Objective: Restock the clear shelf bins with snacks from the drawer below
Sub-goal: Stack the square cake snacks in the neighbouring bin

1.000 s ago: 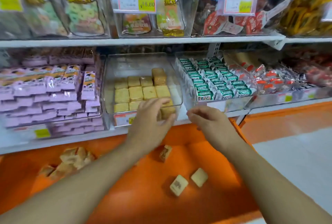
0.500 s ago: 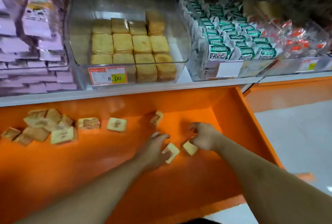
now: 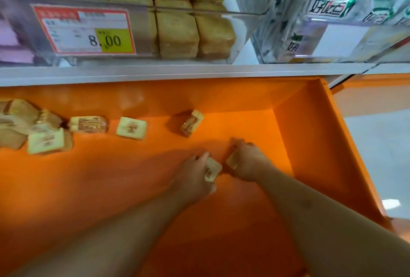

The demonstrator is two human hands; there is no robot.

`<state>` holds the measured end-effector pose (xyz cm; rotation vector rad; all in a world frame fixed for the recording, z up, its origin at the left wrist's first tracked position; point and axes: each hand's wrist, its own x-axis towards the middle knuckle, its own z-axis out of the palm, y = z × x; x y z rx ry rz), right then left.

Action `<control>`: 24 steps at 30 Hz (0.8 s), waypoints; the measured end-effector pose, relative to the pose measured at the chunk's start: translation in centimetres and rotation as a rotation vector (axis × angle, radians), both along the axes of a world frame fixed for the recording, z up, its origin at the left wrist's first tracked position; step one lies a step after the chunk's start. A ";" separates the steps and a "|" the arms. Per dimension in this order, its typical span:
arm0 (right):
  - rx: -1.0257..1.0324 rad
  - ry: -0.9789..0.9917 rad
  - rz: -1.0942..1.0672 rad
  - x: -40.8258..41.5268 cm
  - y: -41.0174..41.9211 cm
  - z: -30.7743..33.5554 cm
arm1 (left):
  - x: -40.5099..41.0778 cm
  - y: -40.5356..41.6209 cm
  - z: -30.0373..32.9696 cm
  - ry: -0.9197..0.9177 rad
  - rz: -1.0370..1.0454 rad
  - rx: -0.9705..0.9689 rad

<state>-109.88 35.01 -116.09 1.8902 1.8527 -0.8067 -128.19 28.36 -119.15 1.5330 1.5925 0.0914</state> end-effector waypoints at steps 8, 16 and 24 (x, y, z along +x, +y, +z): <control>0.159 0.149 0.099 -4.2 1.3 6.9 | -5.8 -0.5 7.7 -0.362 0.412 -0.026; 0.358 0.278 0.304 -8.3 -1.7 20.8 | -12.1 -2.4 20.3 -0.670 0.615 -0.022; 0.516 0.611 0.270 -11.0 -7.9 30.9 | -14.0 -6.6 30.3 -1.169 0.694 -0.078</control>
